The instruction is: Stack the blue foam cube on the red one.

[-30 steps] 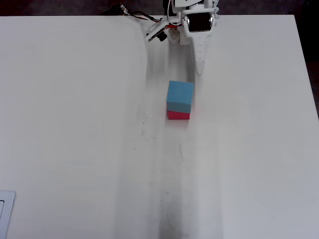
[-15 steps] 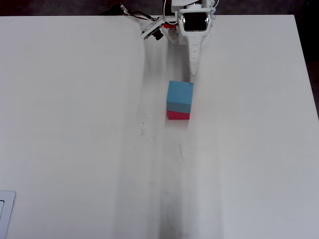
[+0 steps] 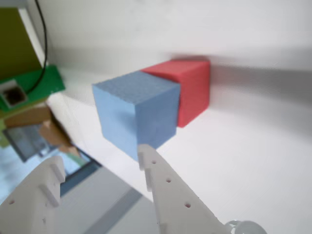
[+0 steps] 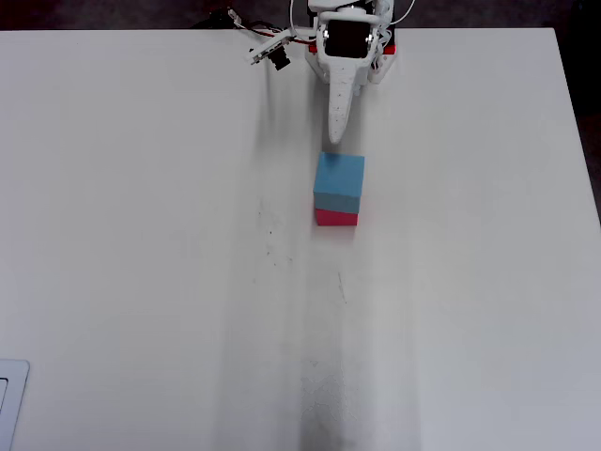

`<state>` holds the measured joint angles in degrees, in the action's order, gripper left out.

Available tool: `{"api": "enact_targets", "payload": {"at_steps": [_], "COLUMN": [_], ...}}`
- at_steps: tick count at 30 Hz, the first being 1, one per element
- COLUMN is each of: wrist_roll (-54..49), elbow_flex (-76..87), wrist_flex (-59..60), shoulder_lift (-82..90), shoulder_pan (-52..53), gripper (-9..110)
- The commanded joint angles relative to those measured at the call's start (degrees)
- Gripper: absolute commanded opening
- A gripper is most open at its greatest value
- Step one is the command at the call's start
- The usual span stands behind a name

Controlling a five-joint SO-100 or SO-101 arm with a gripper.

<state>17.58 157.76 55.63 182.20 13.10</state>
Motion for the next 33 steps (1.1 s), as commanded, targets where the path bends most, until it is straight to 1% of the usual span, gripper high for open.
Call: {"api": "enact_targets", "payload": {"at_steps": [1, 10, 20, 33], "wrist_roll": [-0.53, -0.09, -0.53, -0.44], "elbow_flex": [0.09, 1.76, 7.82, 8.17], "wrist_flex": [-1.14, -1.41, -4.83, -4.92], "shoulder_lift": [0.26, 0.26, 0.26, 0.26], "shoulder_pan": [1.14, 1.23, 2.72, 2.81], "gripper": [18, 18, 18, 19]}}
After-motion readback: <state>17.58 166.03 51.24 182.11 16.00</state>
